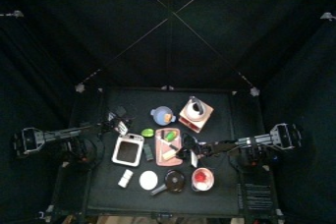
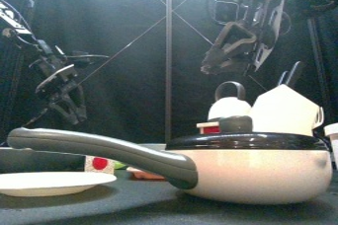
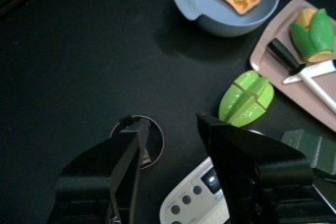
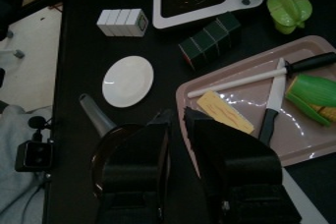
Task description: Grab pot lid
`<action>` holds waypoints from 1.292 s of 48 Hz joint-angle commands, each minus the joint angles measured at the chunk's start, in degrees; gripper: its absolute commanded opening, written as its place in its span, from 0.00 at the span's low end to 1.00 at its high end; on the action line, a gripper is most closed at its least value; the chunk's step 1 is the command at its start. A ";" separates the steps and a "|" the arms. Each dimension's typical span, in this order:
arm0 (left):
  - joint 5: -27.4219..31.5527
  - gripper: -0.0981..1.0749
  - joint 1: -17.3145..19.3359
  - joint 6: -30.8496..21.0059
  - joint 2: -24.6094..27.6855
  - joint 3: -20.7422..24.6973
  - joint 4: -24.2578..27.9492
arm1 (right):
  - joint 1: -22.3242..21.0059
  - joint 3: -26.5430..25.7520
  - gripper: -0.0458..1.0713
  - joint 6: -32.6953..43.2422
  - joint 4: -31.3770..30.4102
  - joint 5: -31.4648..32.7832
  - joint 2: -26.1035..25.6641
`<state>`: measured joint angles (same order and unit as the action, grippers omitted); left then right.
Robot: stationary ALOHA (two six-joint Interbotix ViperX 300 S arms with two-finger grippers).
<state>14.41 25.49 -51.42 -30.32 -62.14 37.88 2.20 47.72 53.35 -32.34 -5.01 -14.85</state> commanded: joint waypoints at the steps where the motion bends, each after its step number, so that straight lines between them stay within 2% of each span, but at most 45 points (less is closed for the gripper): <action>1: -1.32 0.80 -1.23 0.09 -1.85 0.97 -0.35 | -0.09 -0.53 0.58 0.00 0.09 -0.18 -1.05; 13: -8.88 0.79 -8.44 0.00 -6.15 1.41 -1.85 | 0.00 0.44 0.58 0.09 0.26 0.62 -2.29; 22: -16.00 0.79 -15.64 0.44 -4.66 1.67 -5.54 | 1.41 2.02 0.58 0.18 0.44 2.99 -4.92; 28: -18.46 0.79 -21.18 0.44 -2.81 2.46 -5.71 | 2.90 3.43 0.58 0.18 0.44 4.13 -7.29; 36: -18.98 0.79 -29.53 0.53 2.64 5.71 -5.63 | 4.39 5.19 0.58 0.18 0.44 4.31 -8.79; 43: -18.90 0.79 -35.60 1.32 9.32 10.72 -4.66 | 4.75 5.62 0.58 0.18 0.44 4.48 -9.14; 50: -18.90 0.79 -39.20 3.08 16.96 16.61 -2.37 | 4.75 6.15 0.58 0.18 0.44 5.36 -9.67; 62: -18.90 0.79 -40.96 6.86 26.89 25.05 2.72 | 5.10 7.29 0.58 0.26 0.44 5.80 -11.51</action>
<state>-4.13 -15.29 -45.18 -5.45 -40.87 39.64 6.86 55.46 53.44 -31.90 1.05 -24.79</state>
